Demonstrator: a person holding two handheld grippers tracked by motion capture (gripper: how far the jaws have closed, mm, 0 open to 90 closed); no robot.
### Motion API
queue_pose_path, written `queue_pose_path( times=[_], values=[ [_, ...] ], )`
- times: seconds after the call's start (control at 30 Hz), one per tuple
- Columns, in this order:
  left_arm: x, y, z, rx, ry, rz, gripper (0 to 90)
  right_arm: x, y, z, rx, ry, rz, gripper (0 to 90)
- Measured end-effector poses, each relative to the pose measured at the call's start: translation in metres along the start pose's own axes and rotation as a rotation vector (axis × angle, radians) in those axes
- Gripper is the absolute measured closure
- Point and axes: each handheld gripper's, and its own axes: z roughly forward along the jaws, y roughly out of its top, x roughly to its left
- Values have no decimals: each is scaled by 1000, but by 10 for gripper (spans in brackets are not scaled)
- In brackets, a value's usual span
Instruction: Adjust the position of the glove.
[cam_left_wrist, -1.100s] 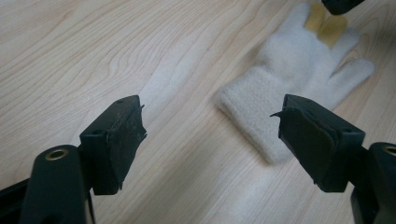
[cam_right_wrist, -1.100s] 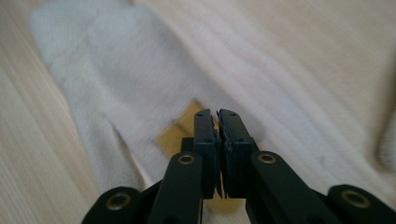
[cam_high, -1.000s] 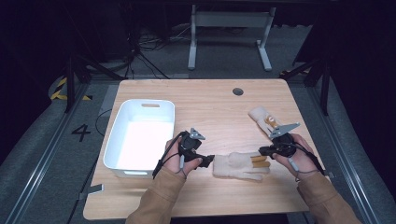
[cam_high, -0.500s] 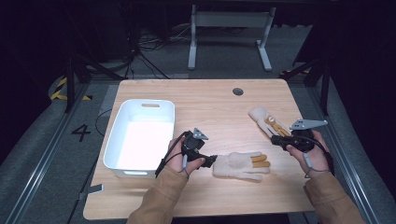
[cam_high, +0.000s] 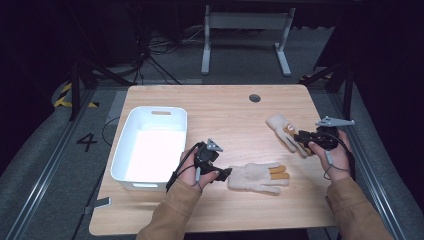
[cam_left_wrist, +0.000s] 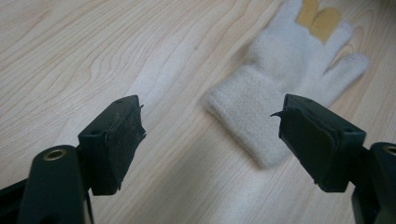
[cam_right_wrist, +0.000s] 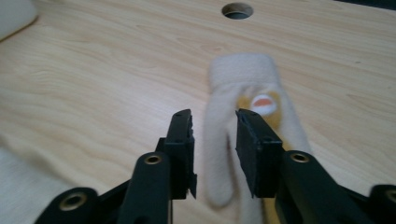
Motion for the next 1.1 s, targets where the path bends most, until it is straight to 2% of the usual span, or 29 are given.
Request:
queue_pose_path(
  times=[0.13, 0.23, 0.4, 0.5, 0.77, 0.87, 1.1],
  values=[
    [0, -2, -3, 3, 7, -10, 211, -12, 0, 15, 10, -43, 21, 619],
    [-1, -5, -5, 7, 10, -10, 211, -20, -2, 25, 16, -58, 38, 593],
    [-2, -10, -7, 14, 14, -14, 211, -26, -5, 43, 34, -47, -6, 580],
    [-2, -13, -8, 13, 26, -21, 211, -28, -6, 52, 44, -74, -31, 562],
    [-1, -20, -13, 19, 47, -36, 211, -34, -9, 69, 59, -81, -7, 545],
    [0, -21, -14, 16, 46, -41, 210, -35, -11, 75, 89, -79, 4, 593],
    [-2, -21, -13, 23, 40, -34, 210, -35, -11, 72, 94, -67, -20, 695]
  ],
)
